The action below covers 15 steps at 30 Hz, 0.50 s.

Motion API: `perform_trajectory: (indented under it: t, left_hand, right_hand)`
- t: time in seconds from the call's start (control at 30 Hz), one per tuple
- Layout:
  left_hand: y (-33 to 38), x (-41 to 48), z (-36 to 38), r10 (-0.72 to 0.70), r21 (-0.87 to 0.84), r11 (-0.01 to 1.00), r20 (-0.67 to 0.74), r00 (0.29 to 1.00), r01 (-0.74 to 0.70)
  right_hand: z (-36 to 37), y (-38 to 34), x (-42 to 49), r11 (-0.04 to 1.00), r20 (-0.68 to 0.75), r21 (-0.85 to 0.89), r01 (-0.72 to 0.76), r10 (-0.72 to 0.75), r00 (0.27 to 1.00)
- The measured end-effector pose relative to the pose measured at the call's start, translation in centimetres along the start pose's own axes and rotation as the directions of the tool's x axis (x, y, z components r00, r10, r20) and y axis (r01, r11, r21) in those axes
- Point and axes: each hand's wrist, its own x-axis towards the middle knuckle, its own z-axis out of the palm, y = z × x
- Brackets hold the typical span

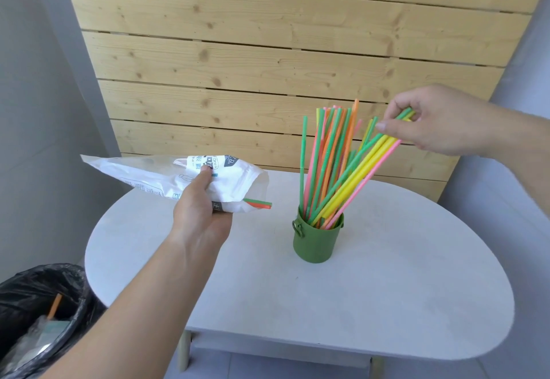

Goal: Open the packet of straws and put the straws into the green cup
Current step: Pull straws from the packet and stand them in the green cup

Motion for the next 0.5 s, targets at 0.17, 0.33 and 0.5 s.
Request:
perform_trajectory:
  t: [0.17,0.33,0.5]
  left_hand:
    - [0.1,-0.4,0.2,0.002,0.027,1.000,0.017,1.000,-0.003]
    - [0.0,0.0,0.0,-0.003,-0.019,1.000,0.010,1.000,0.003]
    - [-0.1,0.2,-0.1,-0.004,-0.032,0.999,0.017,1.000,0.005]
  right_hand:
    - [1.7,-1.7,1.5,0.989,0.017,-0.140,0.041,-0.039,0.999]
    - [3.6,-2.4,1.9,0.976,-0.034,-0.210,0.055,-0.063,0.997]
    - [5.0,-3.0,2.4,0.978,-0.055,-0.189,0.091,-0.103,0.993]
